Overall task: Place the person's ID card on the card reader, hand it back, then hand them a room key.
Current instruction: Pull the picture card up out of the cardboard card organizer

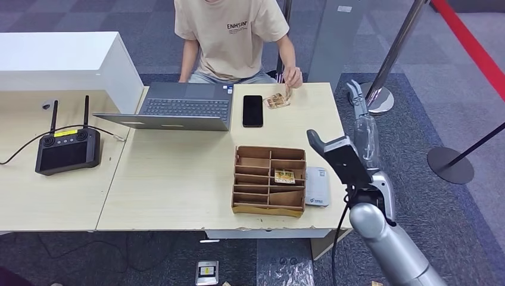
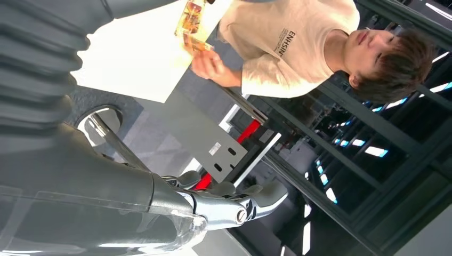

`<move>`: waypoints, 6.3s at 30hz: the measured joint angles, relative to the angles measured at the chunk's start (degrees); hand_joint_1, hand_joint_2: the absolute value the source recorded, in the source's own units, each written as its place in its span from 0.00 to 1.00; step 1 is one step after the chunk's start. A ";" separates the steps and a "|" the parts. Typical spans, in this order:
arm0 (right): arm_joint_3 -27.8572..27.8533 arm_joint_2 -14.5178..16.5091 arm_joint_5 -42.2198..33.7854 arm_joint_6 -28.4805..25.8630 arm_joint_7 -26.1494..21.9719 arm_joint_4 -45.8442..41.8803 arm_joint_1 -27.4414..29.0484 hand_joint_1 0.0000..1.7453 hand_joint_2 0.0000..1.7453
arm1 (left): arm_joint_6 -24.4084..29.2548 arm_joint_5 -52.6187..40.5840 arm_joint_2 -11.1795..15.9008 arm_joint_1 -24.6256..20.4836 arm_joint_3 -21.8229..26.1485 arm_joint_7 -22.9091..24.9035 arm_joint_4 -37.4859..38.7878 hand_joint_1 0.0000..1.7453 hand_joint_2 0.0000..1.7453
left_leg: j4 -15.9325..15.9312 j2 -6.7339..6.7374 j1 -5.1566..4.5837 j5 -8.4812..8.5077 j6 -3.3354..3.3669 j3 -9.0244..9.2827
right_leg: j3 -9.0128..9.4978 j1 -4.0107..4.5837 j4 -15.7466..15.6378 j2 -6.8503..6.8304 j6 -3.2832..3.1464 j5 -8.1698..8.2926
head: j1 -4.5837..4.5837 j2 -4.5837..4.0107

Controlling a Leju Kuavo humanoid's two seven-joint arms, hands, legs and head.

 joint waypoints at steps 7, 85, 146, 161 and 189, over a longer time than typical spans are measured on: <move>-0.95 -0.34 0.91 0.10 -0.11 -2.90 2.53 0.21 1.00 | 0.00 -0.02 0.00 -0.03 0.08 0.05 0.00 0.00 1.00 | 0.00 0.01 0.00 0.00 0.00 0.00 | 0.00 0.00 0.00 0.00 0.00 0.00 | 0.00 0.00; 6.52 9.27 2.63 -4.45 -6.49 17.92 6.20 0.60 1.00 | 1.07 -1.28 -0.72 -0.17 0.91 -1.51 -0.02 0.00 1.00 | -0.03 0.00 0.01 0.00 -0.01 -0.02 | 0.00 0.01 0.01 0.00 -0.01 -0.01 | 0.00 0.00; 5.35 10.52 22.79 -4.97 -2.57 23.57 7.79 0.30 1.00 | 1.09 -1.91 -0.61 -0.14 0.91 -0.67 -0.01 0.00 1.00 | -0.03 0.01 0.01 0.00 -0.01 -0.01 | -0.01 0.00 0.01 0.00 -0.01 -0.01 | -0.01 0.00; 1.10 12.65 30.65 -4.97 -0.69 23.49 8.99 0.35 1.00 | 1.01 -2.28 -0.61 -0.14 0.89 -0.41 -0.02 0.00 1.00 | -0.03 0.01 0.01 0.00 -0.01 -0.01 | -0.01 0.00 0.01 0.00 -0.01 -0.01 | -0.01 0.00; -0.40 13.52 33.75 -4.97 2.81 24.82 8.59 0.32 1.00 | 1.02 -1.85 -0.68 -0.15 0.89 -0.27 -0.02 0.00 1.00 | -0.03 0.01 0.01 0.00 -0.01 -0.01 | -0.01 0.01 0.01 0.00 -0.02 -0.02 | -0.01 0.00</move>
